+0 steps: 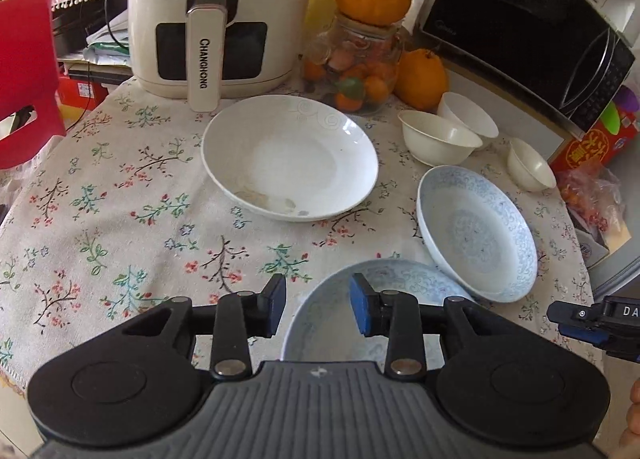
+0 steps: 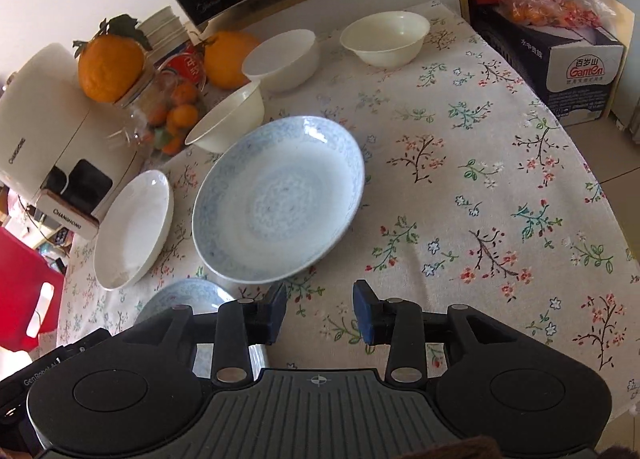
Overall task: Organize plates and bowls
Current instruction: 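Lift the blue-patterned plate with both grippers and carry it toward the smaller blue plate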
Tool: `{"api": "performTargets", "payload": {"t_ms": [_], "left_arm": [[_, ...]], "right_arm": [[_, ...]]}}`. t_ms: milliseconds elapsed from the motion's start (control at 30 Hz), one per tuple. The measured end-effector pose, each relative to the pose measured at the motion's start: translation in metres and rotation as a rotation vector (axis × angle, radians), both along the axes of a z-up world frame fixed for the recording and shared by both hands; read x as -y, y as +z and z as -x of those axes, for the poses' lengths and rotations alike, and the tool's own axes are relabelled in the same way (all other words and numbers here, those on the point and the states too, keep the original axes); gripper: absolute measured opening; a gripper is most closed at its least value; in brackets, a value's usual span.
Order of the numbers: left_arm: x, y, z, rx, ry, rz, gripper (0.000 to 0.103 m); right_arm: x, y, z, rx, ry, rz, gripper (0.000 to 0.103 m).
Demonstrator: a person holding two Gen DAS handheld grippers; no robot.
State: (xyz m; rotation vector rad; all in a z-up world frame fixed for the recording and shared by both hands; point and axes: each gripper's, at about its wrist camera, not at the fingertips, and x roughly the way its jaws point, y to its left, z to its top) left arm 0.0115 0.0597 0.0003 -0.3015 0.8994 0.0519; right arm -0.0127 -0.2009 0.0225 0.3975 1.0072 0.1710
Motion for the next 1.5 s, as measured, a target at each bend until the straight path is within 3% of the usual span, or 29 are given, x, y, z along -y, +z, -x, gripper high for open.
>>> {"api": "performTargets", "payload": {"t_ms": [167, 333, 500, 800, 967, 1067, 1233, 1500], "left_arm": [[0.032, 0.001, -0.044, -0.027, -0.080, -0.023, 0.039], [0.048, -0.008, -0.080, -0.064, -0.108, 0.014, 0.040], [0.064, -0.017, -0.103, -0.072, -0.156, -0.044, 0.035], [0.065, -0.040, -0.119, -0.099, -0.167, -0.050, 0.020], [0.071, -0.047, -0.123, -0.106, -0.192, -0.041, 0.011], [0.074, -0.046, -0.124, -0.102, -0.192, -0.052, 0.011], [0.070, -0.046, -0.122, -0.099, -0.188, -0.049, 0.010], [0.067, -0.032, -0.112, -0.071, -0.197, -0.027, 0.007]], "right_arm": [[0.008, 0.004, -0.031, 0.013, -0.021, 0.027, 0.036], [0.003, -0.006, -0.053, -0.014, 0.006, 0.015, 0.036], [0.003, -0.015, -0.074, -0.033, -0.010, 0.028, 0.036], [0.002, -0.028, -0.090, -0.048, -0.013, 0.032, 0.034], [0.006, -0.039, -0.095, -0.066, -0.033, 0.024, 0.025], [0.002, -0.043, -0.096, -0.076, -0.015, 0.018, 0.016], [-0.001, -0.040, -0.093, -0.070, -0.016, 0.036, 0.009], [0.011, -0.030, -0.081, -0.060, -0.014, -0.008, 0.007]]}}
